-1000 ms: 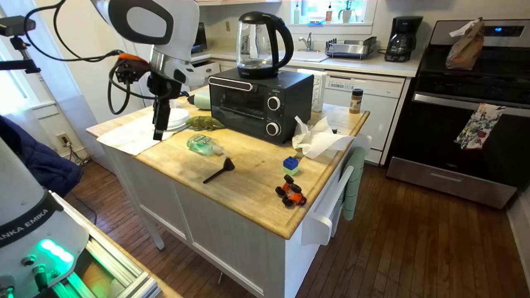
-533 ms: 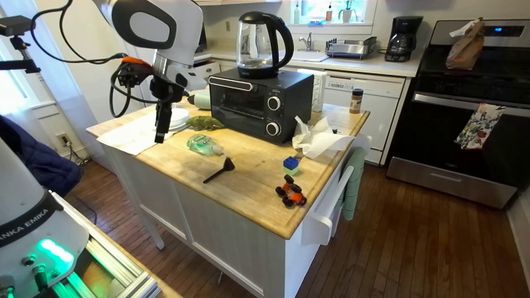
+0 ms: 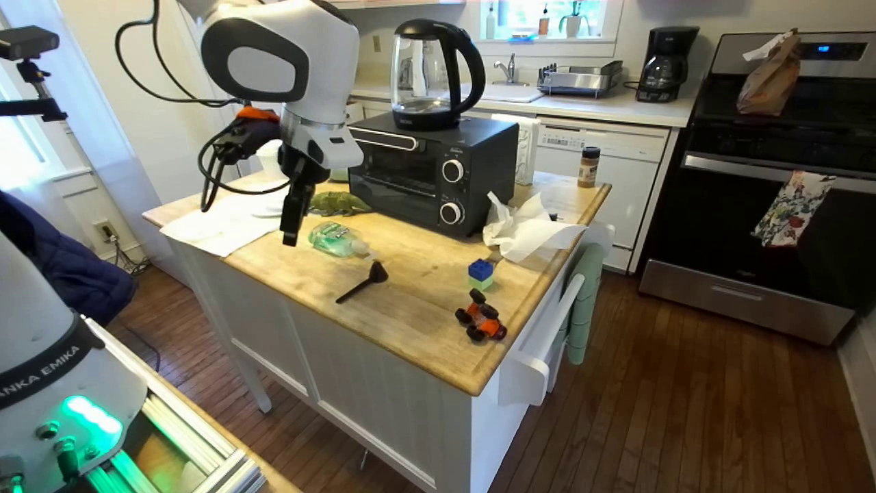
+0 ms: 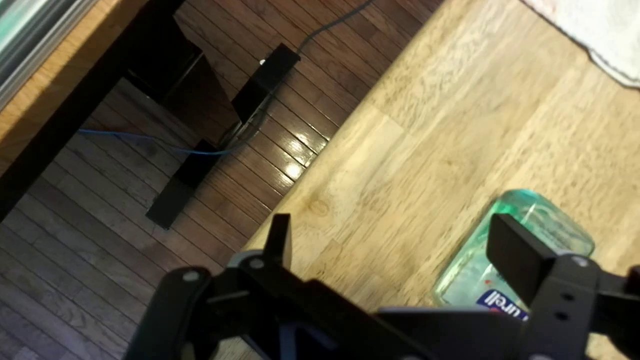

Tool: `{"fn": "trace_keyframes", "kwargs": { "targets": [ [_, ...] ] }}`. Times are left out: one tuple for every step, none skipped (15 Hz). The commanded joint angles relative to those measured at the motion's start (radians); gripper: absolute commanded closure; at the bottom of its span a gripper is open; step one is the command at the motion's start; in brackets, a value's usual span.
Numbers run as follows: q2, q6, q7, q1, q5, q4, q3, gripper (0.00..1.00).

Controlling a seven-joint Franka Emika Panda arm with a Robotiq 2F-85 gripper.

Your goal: Put the liquid soap bottle upright

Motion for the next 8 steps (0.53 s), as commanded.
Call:
{"fn": "trace_keyframes", "kwargs": {
  "targets": [
    [0.081,0.111,0.047,-0.016,0.112,0.022,-0.022,0.00],
    [0.095,0.141,0.063,-0.017,0.138,0.026,-0.026,0.00],
    [0.109,0.178,0.075,-0.017,0.164,0.025,-0.029,0.00],
    [0.128,0.201,0.080,-0.016,0.188,0.031,-0.033,0.00],
    [0.146,0.221,0.083,-0.016,0.210,0.036,-0.034,0.00],
    [0.165,0.235,0.088,-0.015,0.228,0.044,-0.034,0.00],
    [0.181,0.246,0.092,-0.013,0.244,0.049,-0.032,0.00],
    [0.190,0.252,0.099,-0.010,0.251,0.054,-0.029,0.00]
  ]
}}
